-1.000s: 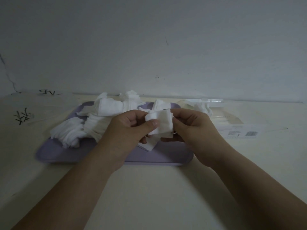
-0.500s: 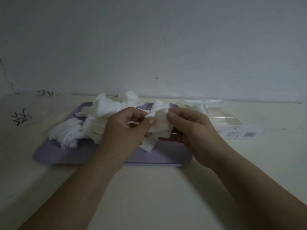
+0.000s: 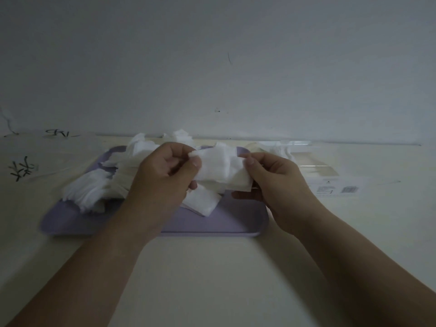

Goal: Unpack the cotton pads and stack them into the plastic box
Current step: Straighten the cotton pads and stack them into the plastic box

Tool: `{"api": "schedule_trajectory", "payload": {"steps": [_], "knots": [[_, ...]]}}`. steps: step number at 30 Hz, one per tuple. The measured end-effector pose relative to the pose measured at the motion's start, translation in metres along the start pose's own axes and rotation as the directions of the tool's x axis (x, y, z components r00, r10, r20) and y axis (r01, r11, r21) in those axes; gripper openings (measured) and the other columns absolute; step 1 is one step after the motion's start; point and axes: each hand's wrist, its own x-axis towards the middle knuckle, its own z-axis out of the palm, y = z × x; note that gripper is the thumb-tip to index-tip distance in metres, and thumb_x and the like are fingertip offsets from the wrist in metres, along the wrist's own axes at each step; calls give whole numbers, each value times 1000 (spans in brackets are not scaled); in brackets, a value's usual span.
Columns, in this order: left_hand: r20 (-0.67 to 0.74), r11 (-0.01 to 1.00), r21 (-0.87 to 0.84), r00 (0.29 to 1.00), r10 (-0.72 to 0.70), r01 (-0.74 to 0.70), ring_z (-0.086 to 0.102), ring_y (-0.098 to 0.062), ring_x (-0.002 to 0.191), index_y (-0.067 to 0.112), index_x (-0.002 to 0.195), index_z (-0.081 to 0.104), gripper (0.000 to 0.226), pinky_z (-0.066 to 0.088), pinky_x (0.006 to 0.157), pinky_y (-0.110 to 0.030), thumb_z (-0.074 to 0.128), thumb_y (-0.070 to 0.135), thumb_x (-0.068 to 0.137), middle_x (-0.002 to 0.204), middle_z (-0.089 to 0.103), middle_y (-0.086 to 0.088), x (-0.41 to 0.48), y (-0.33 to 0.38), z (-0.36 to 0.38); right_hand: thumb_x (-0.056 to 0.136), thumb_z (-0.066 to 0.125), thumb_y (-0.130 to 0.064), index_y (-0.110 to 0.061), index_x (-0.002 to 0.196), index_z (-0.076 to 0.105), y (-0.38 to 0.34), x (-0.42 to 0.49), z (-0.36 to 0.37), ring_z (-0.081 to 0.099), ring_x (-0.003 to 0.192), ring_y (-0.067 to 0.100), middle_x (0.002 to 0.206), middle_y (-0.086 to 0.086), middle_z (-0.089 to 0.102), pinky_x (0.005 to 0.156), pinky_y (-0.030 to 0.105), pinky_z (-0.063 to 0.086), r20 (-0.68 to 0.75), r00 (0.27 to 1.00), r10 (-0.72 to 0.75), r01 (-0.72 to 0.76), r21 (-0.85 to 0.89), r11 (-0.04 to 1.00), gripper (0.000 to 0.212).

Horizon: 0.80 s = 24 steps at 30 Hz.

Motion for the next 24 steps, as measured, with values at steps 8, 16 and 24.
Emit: {"api": "schedule_trajectory", "payload": {"steps": [8,16,24], "knots": [[92,999,31,995,-28,25,60,-6,58,11,103,69,5,41,47,-12,68,9,98,76,73,3,-3,-6,8,107,58,-11,-5,101,78,-3,-5,4,76,92,22,96,9,78,72,41,64,130,991,-39,48,-65,997,22],[55,998,66,998,-16,13,61,-6,58,13,102,68,5,44,49,-16,70,13,97,80,72,-1,-4,-9,9,108,56,-11,-1,106,76,-2,-6,5,75,100,30,104,19,76,75,38,63,189,981,-40,52,-58,997,23],[34,990,108,996,85,-89,73,-25,82,28,93,75,16,57,68,-35,79,13,90,87,78,-4,-4,-12,10,105,51,3,-3,105,80,-7,-8,7,76,96,31,103,20,78,81,45,63,224,974,31,-33,7,999,29]]}}
